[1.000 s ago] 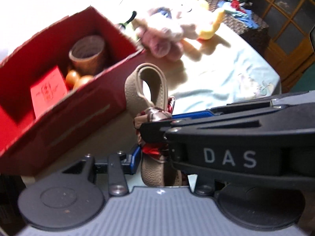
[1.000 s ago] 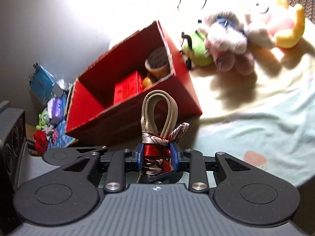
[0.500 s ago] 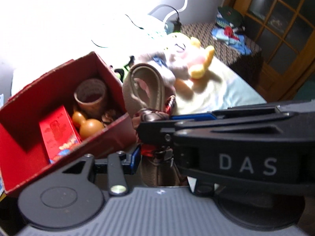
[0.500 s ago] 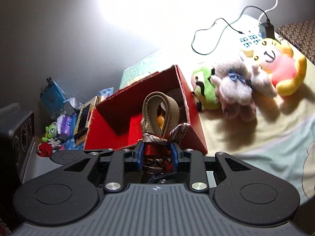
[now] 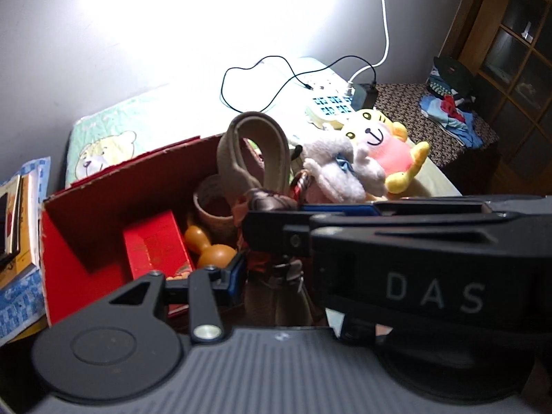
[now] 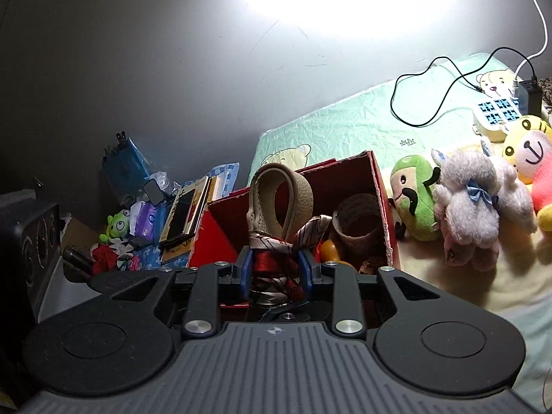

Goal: Organize objects
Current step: 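Lift the cord ornament with the right gripper up over the box rim, then lower the cord ornament with the right gripper into the box beside the gift box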

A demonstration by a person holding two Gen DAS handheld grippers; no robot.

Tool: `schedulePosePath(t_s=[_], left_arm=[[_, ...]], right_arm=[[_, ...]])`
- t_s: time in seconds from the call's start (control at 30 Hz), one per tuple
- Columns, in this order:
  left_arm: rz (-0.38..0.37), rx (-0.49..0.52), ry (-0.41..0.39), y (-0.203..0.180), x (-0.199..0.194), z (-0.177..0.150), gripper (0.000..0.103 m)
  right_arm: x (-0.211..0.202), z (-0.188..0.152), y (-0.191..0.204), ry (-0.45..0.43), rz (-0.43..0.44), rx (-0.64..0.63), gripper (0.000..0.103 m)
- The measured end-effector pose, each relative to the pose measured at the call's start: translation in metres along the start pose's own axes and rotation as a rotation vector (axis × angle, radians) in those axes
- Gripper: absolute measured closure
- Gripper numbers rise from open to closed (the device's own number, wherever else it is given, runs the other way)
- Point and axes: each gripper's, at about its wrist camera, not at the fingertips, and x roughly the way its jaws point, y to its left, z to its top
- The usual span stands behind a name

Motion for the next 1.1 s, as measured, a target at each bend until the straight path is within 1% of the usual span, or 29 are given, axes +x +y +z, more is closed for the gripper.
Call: schedulePosePath(t_s=[0.23, 0.43, 0.67, 0.9, 1.1], left_arm=[[0.070, -0.057, -0.011, 0.019, 0.000, 0.009, 0.060], [0.111, -0.142, 0.013, 0.048, 0.012, 0.010, 0.061], [0.182, -0.203, 0.032, 0.082, 0.028, 0.014, 0.060], [0.218, -0.243, 0.074, 0.111, 0.051, 0.021, 0.061], [0.213, -0.285, 0.132, 0.131, 0.075, 0.014, 0.061]], right_arm=[[0.023, 0.017, 0.009, 0.034, 0.052, -0.036, 0.073], [0.059, 0.024, 0.011, 0.096, 0.095, -0.052, 0.073], [0.099, 0.032, 0.014, 0.132, 0.138, -0.064, 0.073], [0.135, 0.035, 0.013, 0.178, 0.154, -0.053, 0.073], [0.162, 0.032, 0.008, 0.240, 0.160, -0.046, 0.074]])
